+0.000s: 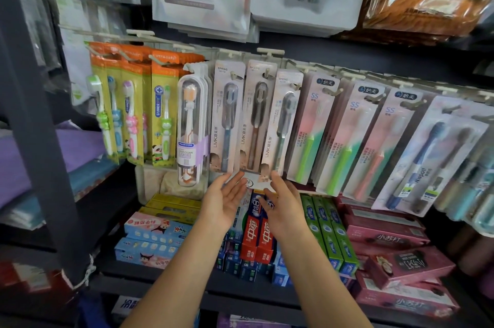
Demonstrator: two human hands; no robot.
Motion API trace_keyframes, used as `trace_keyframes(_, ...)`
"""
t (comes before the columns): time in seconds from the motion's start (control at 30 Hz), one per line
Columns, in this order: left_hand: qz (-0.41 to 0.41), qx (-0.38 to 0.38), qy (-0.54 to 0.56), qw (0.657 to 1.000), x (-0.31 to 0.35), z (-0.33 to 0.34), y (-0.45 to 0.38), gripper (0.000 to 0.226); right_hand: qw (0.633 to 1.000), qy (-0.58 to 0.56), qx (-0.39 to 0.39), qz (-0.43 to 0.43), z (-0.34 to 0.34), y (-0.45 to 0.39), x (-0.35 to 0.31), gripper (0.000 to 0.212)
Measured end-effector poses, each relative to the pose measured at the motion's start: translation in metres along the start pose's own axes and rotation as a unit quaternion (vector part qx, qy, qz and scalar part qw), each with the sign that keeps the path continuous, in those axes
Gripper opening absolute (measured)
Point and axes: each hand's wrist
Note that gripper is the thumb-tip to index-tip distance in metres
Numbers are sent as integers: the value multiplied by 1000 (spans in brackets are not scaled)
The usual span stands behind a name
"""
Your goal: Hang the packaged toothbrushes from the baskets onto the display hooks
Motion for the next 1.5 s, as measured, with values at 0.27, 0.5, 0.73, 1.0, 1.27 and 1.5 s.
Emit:
trace_keyframes(0.27, 18, 3, -197, 980, -27, 10, 20, 16, 976, 210, -2, -57, -11, 7, 2, 81)
trace_keyframes(0.5, 246, -20, -374, 894, -40, 11, 53, 24, 944, 257, 31, -205, -29, 38, -17, 23)
trace_keyframes(0.73, 254, -80, -417, 869, -37, 30, 31, 23, 935, 262, -57, -231, -13, 17, -26, 55)
trace_keyframes(1.0, 259, -53, -473, 841, -38, 36, 10, 43, 931, 290, -62, -211, -11, 3, -23, 55)
trace_keyframes(1.27, 237, -71, -452, 857, -44, 43, 10, 31, 928, 312, -73, -188, -7, 0, -18, 51)
trace_keyframes(1.5, 226, -59, -453, 860, -48, 40, 9, 26, 931, 324, -85, -146, -13, -3, -15, 26)
Point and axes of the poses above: each hand's wrist, its own y-axis away from the middle knuckle, its own z-axis out of the palm, x = y × z, and after that the axes turned 2 degrees about -z, right-handed
